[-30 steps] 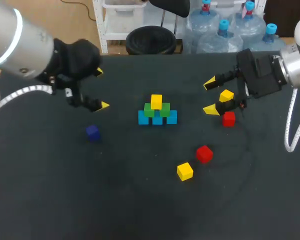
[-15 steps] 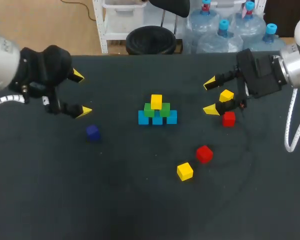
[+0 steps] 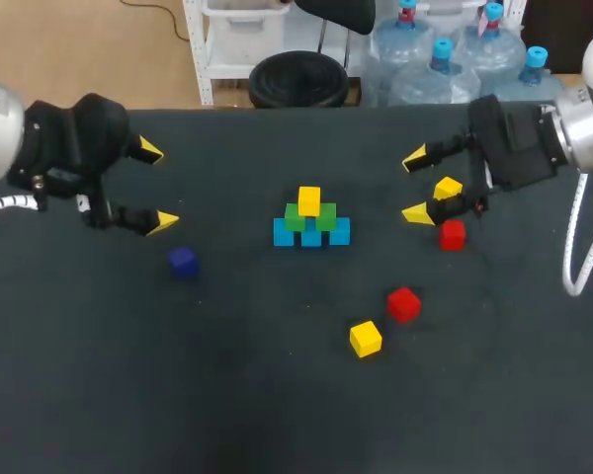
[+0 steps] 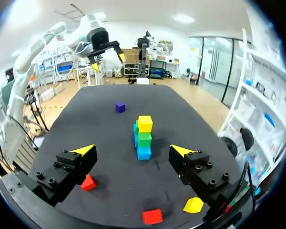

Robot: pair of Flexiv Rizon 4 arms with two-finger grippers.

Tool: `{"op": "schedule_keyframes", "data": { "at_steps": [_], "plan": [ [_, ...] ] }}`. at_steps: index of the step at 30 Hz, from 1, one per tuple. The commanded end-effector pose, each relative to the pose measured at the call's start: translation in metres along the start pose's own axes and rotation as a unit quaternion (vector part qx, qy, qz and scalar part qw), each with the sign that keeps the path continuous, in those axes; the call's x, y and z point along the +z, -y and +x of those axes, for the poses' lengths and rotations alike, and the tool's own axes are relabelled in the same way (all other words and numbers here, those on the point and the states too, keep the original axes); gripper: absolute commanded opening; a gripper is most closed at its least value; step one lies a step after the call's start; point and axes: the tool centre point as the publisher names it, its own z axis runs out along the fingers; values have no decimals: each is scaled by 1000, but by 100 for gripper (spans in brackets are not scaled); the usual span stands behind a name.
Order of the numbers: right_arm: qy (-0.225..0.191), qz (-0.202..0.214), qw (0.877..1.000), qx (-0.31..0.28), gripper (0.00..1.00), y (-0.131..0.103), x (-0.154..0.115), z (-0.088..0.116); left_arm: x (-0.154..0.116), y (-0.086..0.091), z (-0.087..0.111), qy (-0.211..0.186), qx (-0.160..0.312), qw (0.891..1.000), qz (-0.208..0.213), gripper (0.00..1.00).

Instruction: Place the blue cubes, place green cubes on the blue cubes, place the yellow cubes on the green cubes, then place the red cubes on the yellow cubes, and place purple cube on the red cubes.

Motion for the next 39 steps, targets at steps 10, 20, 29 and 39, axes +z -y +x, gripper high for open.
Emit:
{"op": "schedule_keyframes", "data": {
  "at_steps": [10, 20, 29, 39],
  "plan": [
    [-71, 73, 994, -27, 100, 0, -23, 10, -1, 1, 2, 6, 1, 1000, 0, 100],
    [-80, 126, 989, -2, 100, 32, -37, 32, -1, 1, 2, 6, 1, 1000, 0, 100],
    [-68, 146, 987, 29, 100, 64, -56, 57, -1, 1, 2, 6, 1, 1000, 0, 100],
    [-72, 173, 981, 56, 100, 83, -60, 91, -1, 1, 2, 6, 1, 1000, 0, 100]
  ]
}}
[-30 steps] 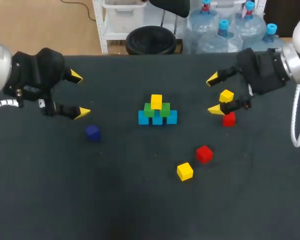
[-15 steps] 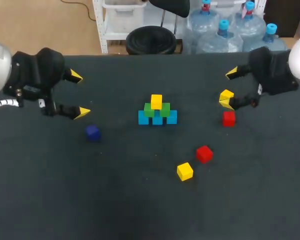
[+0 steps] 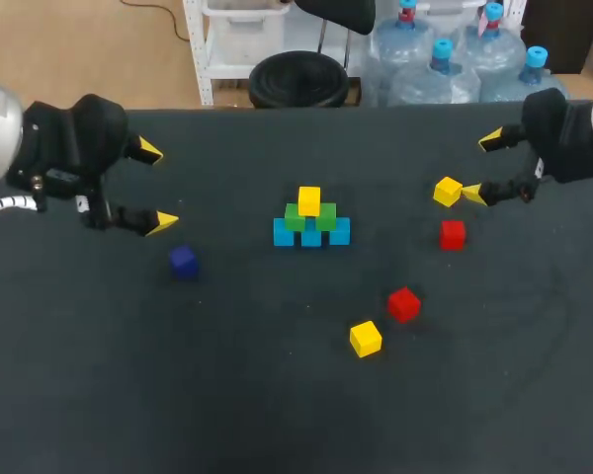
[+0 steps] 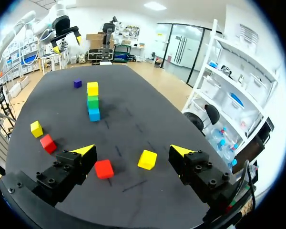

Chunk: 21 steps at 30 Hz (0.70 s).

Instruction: Place the blue cubes, place green cubes on the blue cubes, place the yellow cubes on the green cubes, then place the red cubes on the yellow cubes, and place purple cube on the red cubes.

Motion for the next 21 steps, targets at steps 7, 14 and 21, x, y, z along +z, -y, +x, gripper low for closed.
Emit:
{"op": "schedule_keyframes", "data": {
  "at_steps": [7, 14, 21],
  "plan": [
    [4, 27, 1000, 6, 100, 3, 30, 18, -1, 0, 2, 5, 1, 1000, 0, 100],
    [8, 50, 999, 14, 100, 6, 46, 30, -1, 0, 2, 5, 1, 1000, 0, 100],
    [24, 56, 997, 38, 100, 18, 59, 40, -1, 0, 2, 5, 1, 1000, 0, 100]
  ]
}}
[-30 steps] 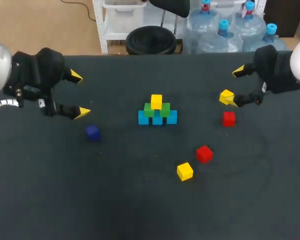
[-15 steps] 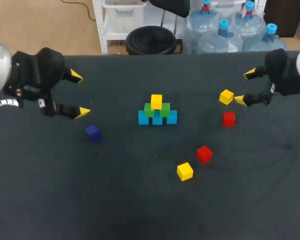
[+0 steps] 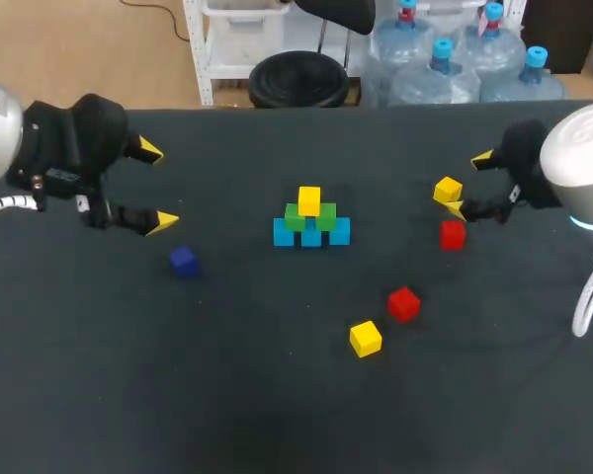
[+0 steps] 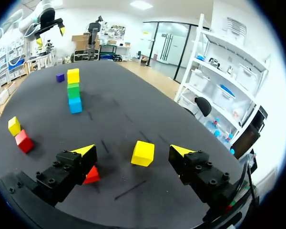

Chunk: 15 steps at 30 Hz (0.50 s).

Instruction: Place the blue cubes, place green cubes on the blue cubes, place the yellow cubes on the green cubes, then place the red cubes on the yellow cubes, and place purple cube on the red cubes.

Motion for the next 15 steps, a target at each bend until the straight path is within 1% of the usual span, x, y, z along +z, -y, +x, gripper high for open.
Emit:
{"op": "schedule_keyframes", "data": {
  "at_steps": [1, 10, 15],
  "plan": [
    [20, -2, 1000, 5, 100, 9, 15, 8, -1, 0, 2, 5, 2, 1000, 0, 100],
    [25, 1, 999, 24, 100, 19, 27, 16, -1, 0, 2, 5, 2, 1000, 0, 100],
    [26, 3, 999, 29, 100, 23, 33, 18, -1, 0, 2, 5, 2, 1000, 0, 100]
  ]
}}
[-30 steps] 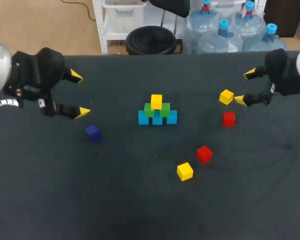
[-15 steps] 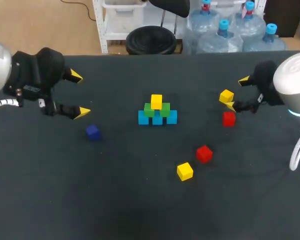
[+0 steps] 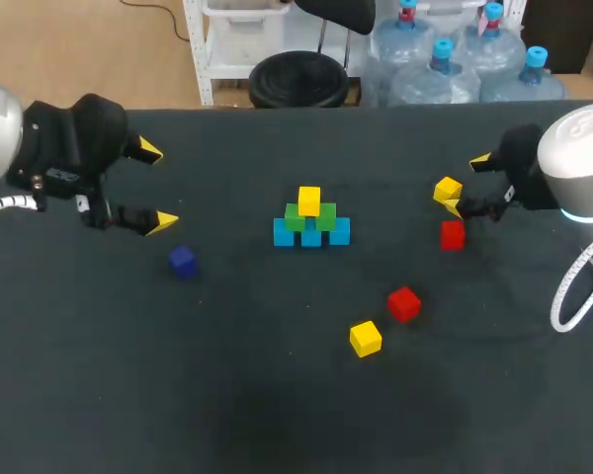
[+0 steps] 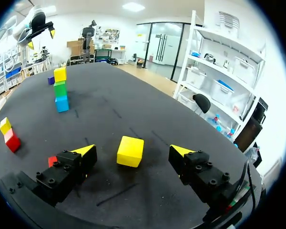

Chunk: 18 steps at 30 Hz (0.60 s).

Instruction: Place the blue cubes, place green cubes on the blue cubes, place the yellow cubes on the green cubes, then place the red cubes on the yellow cubes, and place purple cube on the red cubes.

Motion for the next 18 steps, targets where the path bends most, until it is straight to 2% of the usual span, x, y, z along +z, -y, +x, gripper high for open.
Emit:
{"op": "schedule_keyframes", "data": {
  "at_steps": [1, 4, 5, 7, 9, 14, 18],
  "plan": [
    [9, 0, 1000, 2, 100, 4, 9, 3, -1, 0, 2, 5, 2, 1000, 0, 100],
    [10, 1, 1000, 3, 100, 5, 12, 2, -1, 0, 2, 5, 2, 1000, 0, 100],
    [11, 1, 1000, 3, 95, 5, 12, 1, -1, 0, 2, 5, 2, 1000, 0, 100],
    [12, 2, 1000, 2, 60, 6, 14, 0, -1, 0, 2, 5, 2, 1000, 0, 100],
    [12, 2, 1000, 2, 49, 6, 15, 0, -1, 0, 2, 5, 2, 1000, 0, 100],
    [13, 1, 1000, 3, 43, 4, 19, 1, -1, 0, 2, 5, 2, 1000, 0, 100],
    [12, -1, 1000, 5, 49, 2, 21, 2, -1, 0, 2, 5, 2, 1000, 0, 100]
  ]
}}
